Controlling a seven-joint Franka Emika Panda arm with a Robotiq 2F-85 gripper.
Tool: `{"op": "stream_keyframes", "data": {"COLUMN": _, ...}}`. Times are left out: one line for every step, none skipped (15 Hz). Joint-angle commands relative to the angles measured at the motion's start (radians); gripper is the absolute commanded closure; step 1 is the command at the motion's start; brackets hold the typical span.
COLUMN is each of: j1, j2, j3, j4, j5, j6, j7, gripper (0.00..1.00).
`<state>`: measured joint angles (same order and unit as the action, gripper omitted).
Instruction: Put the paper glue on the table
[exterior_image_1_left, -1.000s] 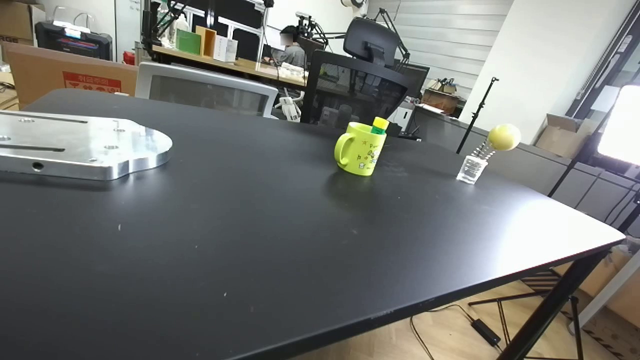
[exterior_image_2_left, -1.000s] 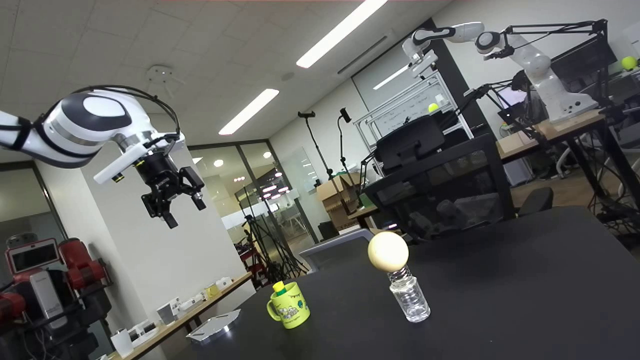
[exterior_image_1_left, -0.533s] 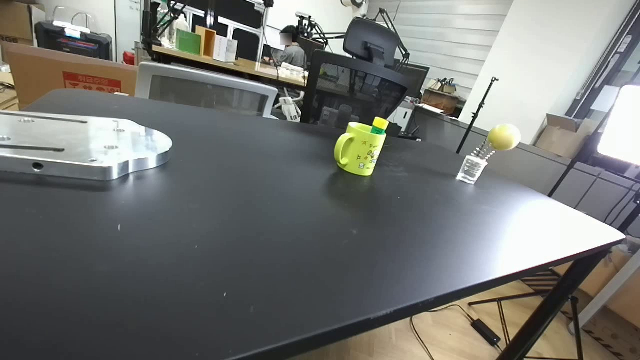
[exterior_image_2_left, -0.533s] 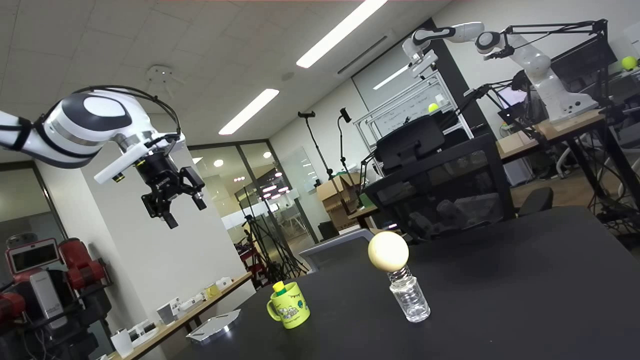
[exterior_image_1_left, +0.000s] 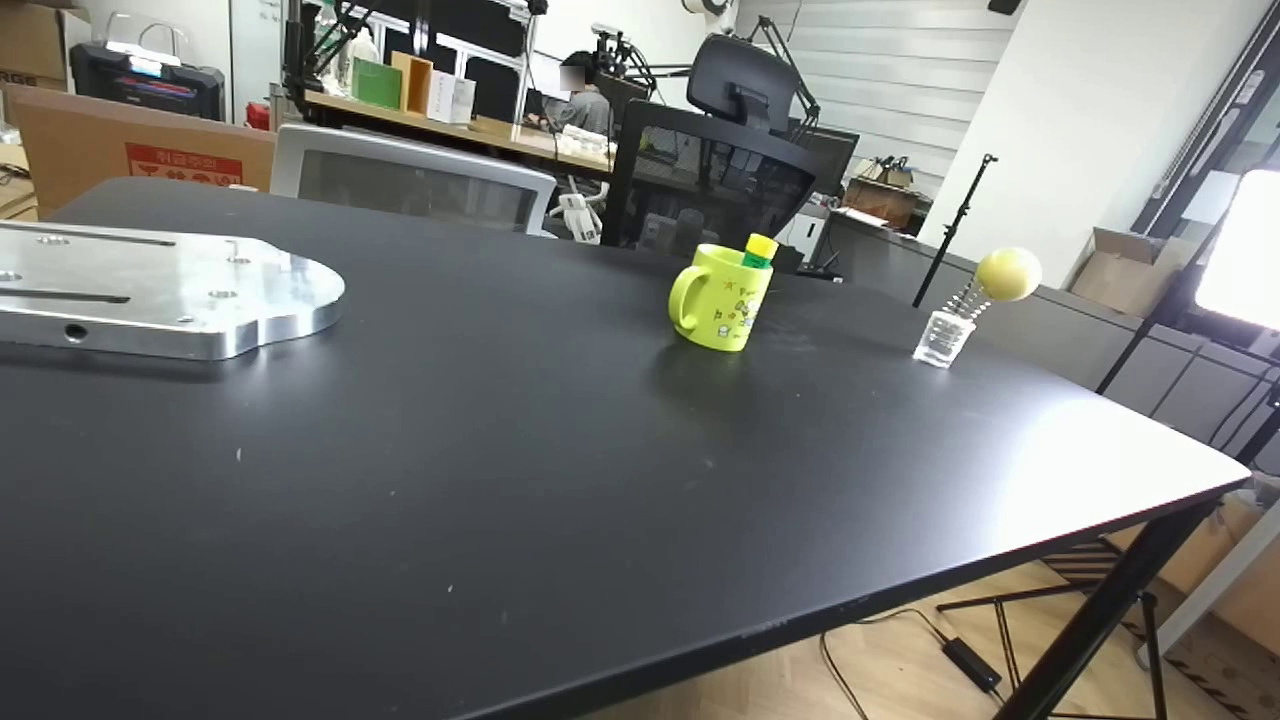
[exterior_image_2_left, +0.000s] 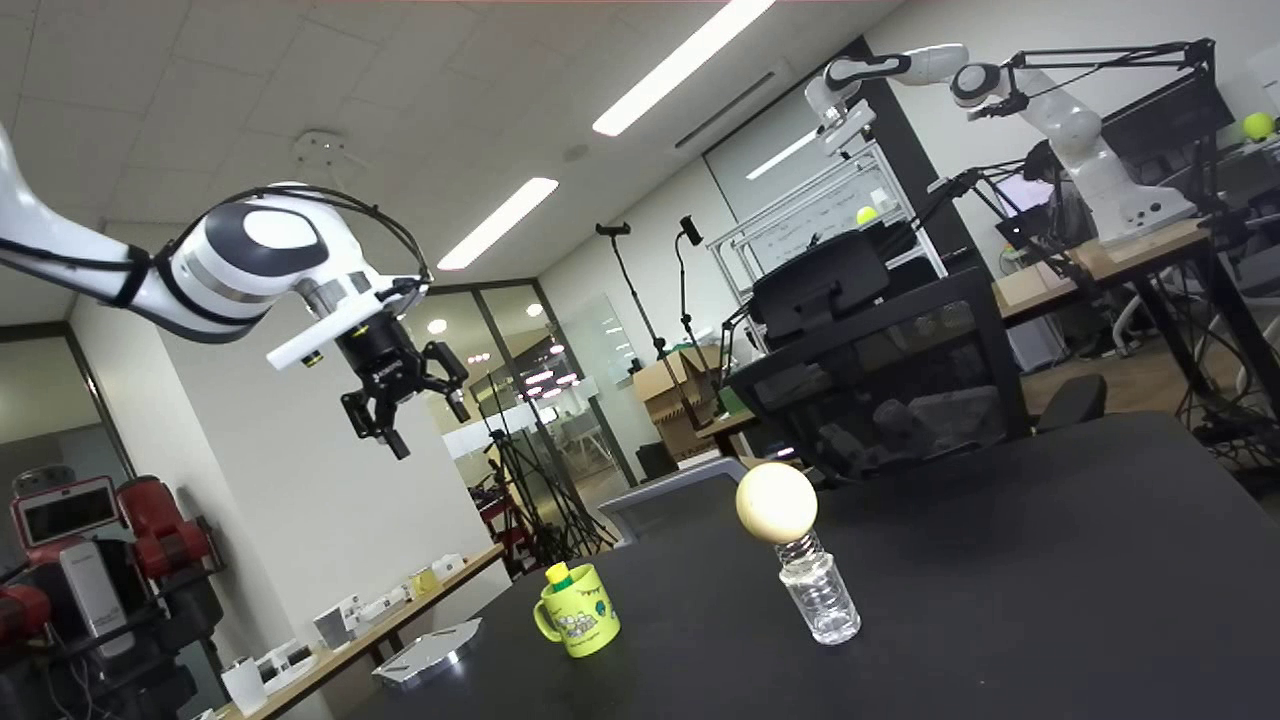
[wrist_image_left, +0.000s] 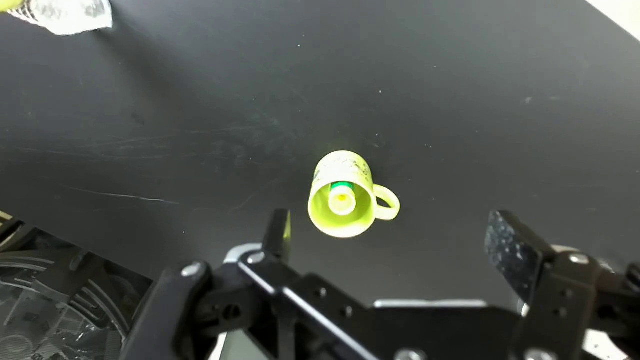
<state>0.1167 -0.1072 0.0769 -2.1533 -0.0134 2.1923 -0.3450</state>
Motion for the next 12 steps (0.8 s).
{"op": "stream_keyframes", "data": {"j1": -0.016, "j2": 0.145, "j3": -0.01, "j4": 0.148, "j5": -0.01, "j6": -0.006, "j7": -0.049, "gripper": 0.0}}
{"op": "stream_keyframes", "data": {"j1": -0.02, "j2": 0.175, "j3": -0.009, "j4": 0.179, "j5": -0.013, "j6": -0.004, "j7": -0.058, "gripper": 0.0}}
{"op": "stream_keyframes", "data": {"j1": -0.024, "j2": 0.208, "j3": -0.006, "j4": 0.214, "j5": -0.016, "j6": -0.007, "j7": -0.063, "gripper": 0.0}}
{"op": "stream_keyframes", "data": {"j1": -0.027, "j2": 0.236, "j3": -0.003, "j4": 0.245, "j5": -0.018, "j6": -0.005, "j7": -0.072, "gripper": 0.0}}
{"op": "stream_keyframes", "data": {"j1": -0.03, "j2": 0.267, "j3": -0.001, "j4": 0.274, "j5": -0.018, "j6": -0.001, "j7": -0.08, "gripper": 0.0}}
{"op": "stream_keyframes", "data": {"j1": -0.032, "j2": 0.295, "j3": 0.002, "j4": 0.302, "j5": -0.017, "j6": -0.002, "j7": -0.087, "gripper": 0.0}}
{"op": "stream_keyframes", "data": {"j1": -0.033, "j2": 0.319, "j3": 0.005, "j4": 0.327, "j5": -0.015, "j6": 0.0, "j7": -0.094, "gripper": 0.0}}
{"op": "stream_keyframes", "data": {"j1": -0.034, "j2": 0.345, "j3": 0.009, "j4": 0.348, "j5": -0.011, "j6": 0.002, "j7": -0.101, "gripper": 0.0}}
{"op": "stream_keyframes", "data": {"j1": -0.034, "j2": 0.367, "j3": 0.013, "j4": 0.365, "j5": -0.013, "j6": 0.007, "j7": -0.109, "gripper": 0.0}}
{"op": "stream_keyframes", "data": {"j1": -0.033, "j2": 0.391, "j3": 0.017, "j4": 0.382, "j5": -0.016, "j6": 0.004, "j7": -0.11, "gripper": 0.0}}
{"op": "stream_keyframes", "data": {"j1": -0.032, "j2": 0.411, "j3": 0.023, "j4": 0.391, "j5": -0.013, "j6": 0.004, "j7": -0.114, "gripper": 0.0}}
{"op": "stream_keyframes", "data": {"j1": -0.032, "j2": 0.428, "j3": 0.029, "j4": 0.399, "j5": -0.01, "j6": 0.007, "j7": -0.119, "gripper": 0.0}}
